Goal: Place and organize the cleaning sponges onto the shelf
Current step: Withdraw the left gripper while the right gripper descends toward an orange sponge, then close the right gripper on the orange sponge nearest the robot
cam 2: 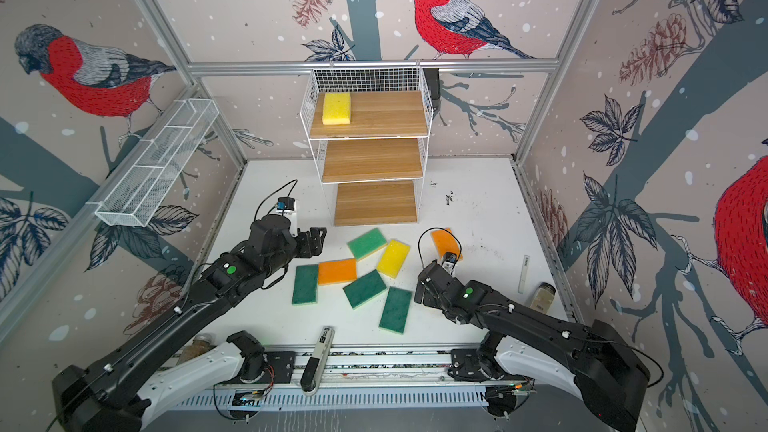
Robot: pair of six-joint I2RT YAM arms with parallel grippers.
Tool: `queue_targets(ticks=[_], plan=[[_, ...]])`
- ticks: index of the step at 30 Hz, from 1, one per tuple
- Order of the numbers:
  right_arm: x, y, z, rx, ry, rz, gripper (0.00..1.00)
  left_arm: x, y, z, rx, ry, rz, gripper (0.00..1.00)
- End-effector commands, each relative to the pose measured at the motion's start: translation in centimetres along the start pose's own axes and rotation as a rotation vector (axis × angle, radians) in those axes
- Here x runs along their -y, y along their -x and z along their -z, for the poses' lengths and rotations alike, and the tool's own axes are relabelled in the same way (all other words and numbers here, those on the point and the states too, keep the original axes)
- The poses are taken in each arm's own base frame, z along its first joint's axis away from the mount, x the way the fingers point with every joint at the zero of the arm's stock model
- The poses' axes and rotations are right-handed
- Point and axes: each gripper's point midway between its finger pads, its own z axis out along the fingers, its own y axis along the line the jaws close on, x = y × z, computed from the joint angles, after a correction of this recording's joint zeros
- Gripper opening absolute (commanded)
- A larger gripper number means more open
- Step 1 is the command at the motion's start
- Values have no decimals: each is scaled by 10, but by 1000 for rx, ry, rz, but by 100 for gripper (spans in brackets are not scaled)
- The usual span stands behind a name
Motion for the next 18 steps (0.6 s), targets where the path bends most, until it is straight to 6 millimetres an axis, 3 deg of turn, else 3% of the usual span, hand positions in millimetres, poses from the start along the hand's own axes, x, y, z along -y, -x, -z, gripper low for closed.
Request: queue_targets(ticks=[1,9,18], plan=[[10,0,0,11,-82,-7,100,4,6,2,23,-23,20,82],[13,-13,-2,-8,-138,18,99,-1,0,6,25,-17,28,82],[18,-5,-6,33,-190,64,93,0,-6,4,19,-32,37,82]])
